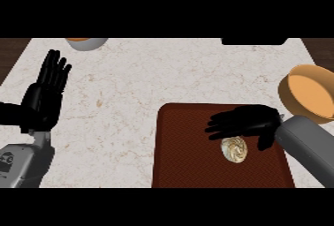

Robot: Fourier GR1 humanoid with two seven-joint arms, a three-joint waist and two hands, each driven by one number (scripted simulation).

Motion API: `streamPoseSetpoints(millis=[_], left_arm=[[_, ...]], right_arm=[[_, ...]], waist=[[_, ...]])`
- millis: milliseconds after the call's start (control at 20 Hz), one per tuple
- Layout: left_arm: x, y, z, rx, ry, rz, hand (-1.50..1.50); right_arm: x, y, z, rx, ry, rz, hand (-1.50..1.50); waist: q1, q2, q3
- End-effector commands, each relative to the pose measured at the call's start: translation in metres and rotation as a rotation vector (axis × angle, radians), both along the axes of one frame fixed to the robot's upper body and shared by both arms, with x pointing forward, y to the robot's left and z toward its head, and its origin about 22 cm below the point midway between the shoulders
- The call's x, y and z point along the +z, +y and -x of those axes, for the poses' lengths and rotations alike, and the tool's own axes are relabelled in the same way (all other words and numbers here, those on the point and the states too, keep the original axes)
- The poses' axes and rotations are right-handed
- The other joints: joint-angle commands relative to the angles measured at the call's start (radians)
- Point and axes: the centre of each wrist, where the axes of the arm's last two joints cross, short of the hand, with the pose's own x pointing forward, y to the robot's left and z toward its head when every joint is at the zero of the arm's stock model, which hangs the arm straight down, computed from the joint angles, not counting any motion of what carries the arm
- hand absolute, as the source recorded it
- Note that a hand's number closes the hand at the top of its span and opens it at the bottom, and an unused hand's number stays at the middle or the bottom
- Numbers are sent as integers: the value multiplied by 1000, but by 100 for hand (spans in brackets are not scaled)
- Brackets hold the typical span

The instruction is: Pick the cupcake from the tray and place it in the pot

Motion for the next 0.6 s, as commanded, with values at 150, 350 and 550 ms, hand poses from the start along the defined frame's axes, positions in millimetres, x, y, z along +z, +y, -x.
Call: streamPoseSetpoints(millis=[150, 350, 550], left_arm=[[21, -12, -7, 16, -14, 11, 0], [17, -10, 0, -11, 0, -1, 0], [1, -4, 4, -8, -1, 0, 0]], right_arm=[[-32, 10, 12, 81, 39, -26, -150], [-36, 36, 0, 89, 63, -42, -150], [-60, 26, 17, 115, 79, -3, -150]], waist=[[-4, -1, 0], [5, 0, 0], [3, 1, 0]])
